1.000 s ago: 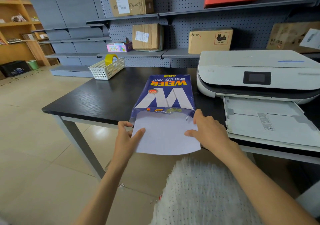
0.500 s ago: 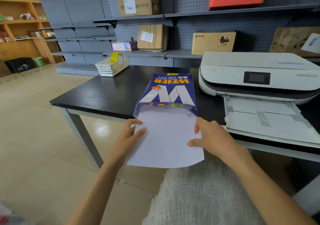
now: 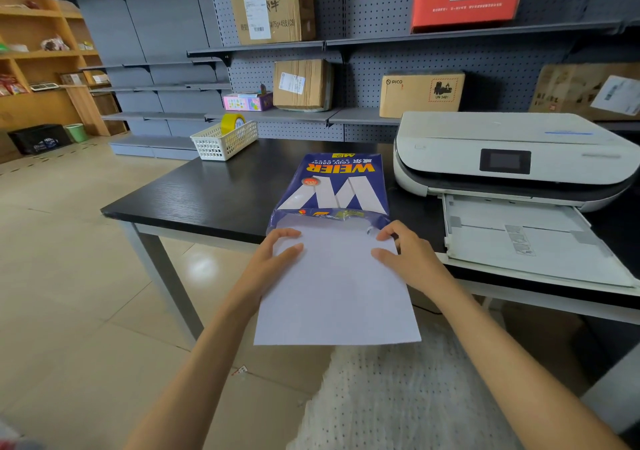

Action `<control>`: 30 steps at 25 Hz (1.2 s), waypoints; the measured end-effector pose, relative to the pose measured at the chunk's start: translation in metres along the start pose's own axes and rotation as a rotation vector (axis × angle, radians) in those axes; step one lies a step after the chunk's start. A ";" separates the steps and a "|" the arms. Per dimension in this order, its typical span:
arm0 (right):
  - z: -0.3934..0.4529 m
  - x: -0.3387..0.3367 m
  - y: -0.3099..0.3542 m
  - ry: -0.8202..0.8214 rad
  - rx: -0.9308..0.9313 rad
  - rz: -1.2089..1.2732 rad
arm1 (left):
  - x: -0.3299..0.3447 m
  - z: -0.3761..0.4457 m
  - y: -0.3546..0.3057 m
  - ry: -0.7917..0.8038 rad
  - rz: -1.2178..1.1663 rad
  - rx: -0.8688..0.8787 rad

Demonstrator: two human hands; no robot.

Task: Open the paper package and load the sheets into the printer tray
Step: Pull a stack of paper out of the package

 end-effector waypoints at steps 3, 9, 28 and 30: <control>0.006 0.006 -0.002 -0.065 -0.017 0.037 | -0.002 -0.002 -0.006 -0.044 0.077 0.037; 0.005 -0.001 0.006 -0.005 -0.032 -0.082 | -0.002 -0.015 -0.015 -0.074 0.165 0.097; -0.059 -0.037 0.097 0.311 -0.058 -0.357 | -0.008 -0.102 -0.025 -0.124 0.409 0.251; -0.063 -0.039 0.102 0.327 -0.067 -0.368 | -0.009 -0.109 -0.028 -0.130 0.414 0.247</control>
Point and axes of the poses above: each hand's wrist, its own z-axis towards the middle knuckle, its own x-axis out of the palm, y = z × x, the point moved 1 cm from there along z, towards the middle knuckle, and after that the axes turned 11 degrees about -x, right-handed, at the moved point
